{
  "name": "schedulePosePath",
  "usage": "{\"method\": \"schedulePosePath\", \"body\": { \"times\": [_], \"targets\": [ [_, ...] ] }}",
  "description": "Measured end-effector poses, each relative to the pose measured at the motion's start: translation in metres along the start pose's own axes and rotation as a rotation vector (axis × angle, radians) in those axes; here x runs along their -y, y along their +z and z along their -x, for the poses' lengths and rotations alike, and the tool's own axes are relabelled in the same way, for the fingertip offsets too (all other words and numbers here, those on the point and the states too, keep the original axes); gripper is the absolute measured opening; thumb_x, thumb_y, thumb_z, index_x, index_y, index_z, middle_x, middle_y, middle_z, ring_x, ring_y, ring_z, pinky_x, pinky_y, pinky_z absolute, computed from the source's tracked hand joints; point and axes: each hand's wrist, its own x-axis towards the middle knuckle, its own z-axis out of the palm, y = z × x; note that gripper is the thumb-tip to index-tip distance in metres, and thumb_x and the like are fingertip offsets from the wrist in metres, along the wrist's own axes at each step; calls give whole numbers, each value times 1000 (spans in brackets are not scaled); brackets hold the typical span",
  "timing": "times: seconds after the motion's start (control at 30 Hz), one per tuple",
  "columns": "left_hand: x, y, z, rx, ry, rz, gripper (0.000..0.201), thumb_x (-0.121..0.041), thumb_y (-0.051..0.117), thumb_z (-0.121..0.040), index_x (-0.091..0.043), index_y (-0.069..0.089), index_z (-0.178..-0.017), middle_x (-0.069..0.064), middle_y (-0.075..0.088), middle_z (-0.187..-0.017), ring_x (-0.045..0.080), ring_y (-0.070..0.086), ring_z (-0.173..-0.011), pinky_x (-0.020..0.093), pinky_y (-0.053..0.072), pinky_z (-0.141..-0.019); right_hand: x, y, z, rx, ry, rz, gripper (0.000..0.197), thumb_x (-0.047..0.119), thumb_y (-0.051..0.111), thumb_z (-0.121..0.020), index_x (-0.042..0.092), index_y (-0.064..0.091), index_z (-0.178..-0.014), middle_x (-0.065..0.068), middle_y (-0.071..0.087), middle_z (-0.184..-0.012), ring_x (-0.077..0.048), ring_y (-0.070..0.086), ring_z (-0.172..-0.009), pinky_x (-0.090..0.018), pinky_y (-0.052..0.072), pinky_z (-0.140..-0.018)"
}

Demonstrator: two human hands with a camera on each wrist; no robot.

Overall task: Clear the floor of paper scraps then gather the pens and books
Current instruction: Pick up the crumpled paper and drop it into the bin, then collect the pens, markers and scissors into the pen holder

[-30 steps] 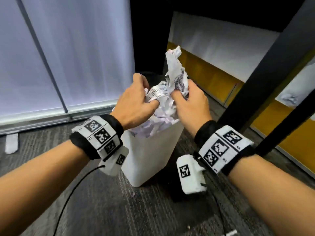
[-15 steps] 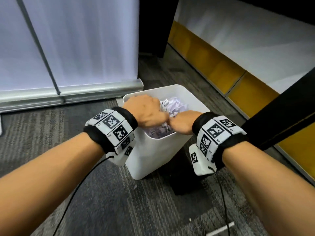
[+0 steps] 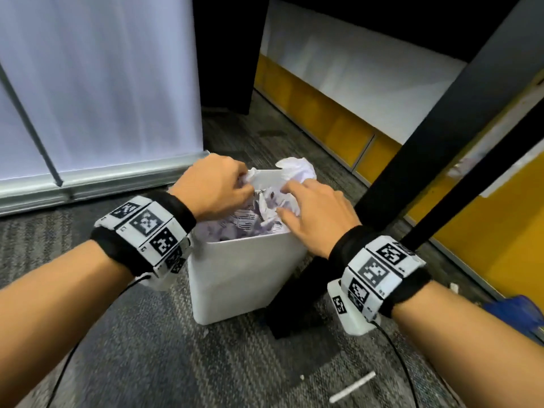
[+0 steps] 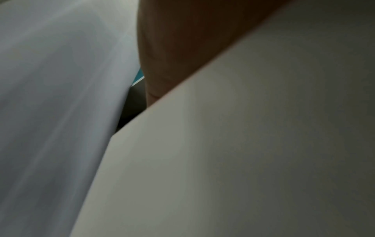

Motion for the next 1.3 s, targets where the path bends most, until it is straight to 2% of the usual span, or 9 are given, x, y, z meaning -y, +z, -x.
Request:
{"method": "schedulePosePath", "body": {
  "times": [0.1,0.17,0.37,0.57,0.77,0.93,1.1,1.2,1.3],
  "targets": [
    [-23,-9,5,-110,39,-94,37,-34,51,-89,-3,58,-109,18,62,-104,37,59,-94,40,46,-73,-18,-10,21,-131,-123,-193,22,33,52,-93,22,61,-111,0,59,-106,-21,60,-94,-40,50,-79],
    [-47,-16,12,-175,67,-93,42,-33,52,-90,-3,54,-119,16,59,-108,36,58,-94,39,43,-71,-30,-13,38,-160,-171,-338,16,27,56,-91,22,64,-104,3,57,-103,-15,61,-91,-38,52,-79],
    [-139,-16,44,-120,180,-57,30,-37,44,-83,-17,65,-88,1,67,-86,26,63,-82,36,50,-67,-73,-18,101,-78,-218,-504,11,20,60,-89,19,68,-97,5,62,-97,-5,62,-89,-26,51,-79],
    [-217,52,64,172,218,-12,28,-45,42,-79,-21,54,-84,1,63,-91,31,64,-85,42,53,-69,-142,1,166,142,-92,-402,12,31,59,-89,21,64,-90,0,60,-89,-17,56,-83,-36,46,-75],
    [-294,148,64,514,214,-28,12,-37,55,-85,-25,58,-83,8,69,-96,33,64,-92,36,49,-73,-221,30,254,372,207,-476,19,31,60,-92,19,67,-104,3,65,-97,-14,59,-88,-25,45,-76],
    [-328,229,73,761,195,-108,24,-33,55,-88,-14,67,-96,12,70,-101,34,66,-93,37,54,-77,-269,73,325,464,525,-554,16,28,62,-91,16,67,-100,-2,68,-98,-19,62,-92,-35,51,-85],
    [-317,287,98,1051,350,-455,31,-30,60,-88,-12,65,-113,10,68,-112,32,65,-104,34,53,-81,-302,115,400,504,865,-488,12,27,58,-90,17,64,-92,-2,64,-90,-22,62,-88,-31,48,-79],
    [-293,307,116,1153,476,-644,38,-28,63,-85,-13,63,-119,9,68,-113,28,66,-102,38,57,-87,-306,135,440,531,1058,-405,11,27,59,-88,17,57,-91,-8,66,-100,-28,64,-97,-32,49,-80],
    [-303,315,119,1145,486,-683,38,-20,62,-84,-5,64,-120,10,69,-107,27,67,-98,35,58,-83,-299,153,461,580,1264,-365,35,42,63,-88,10,53,-100,-11,63,-97,-31,62,-91,-33,49,-74]
  ]
}}
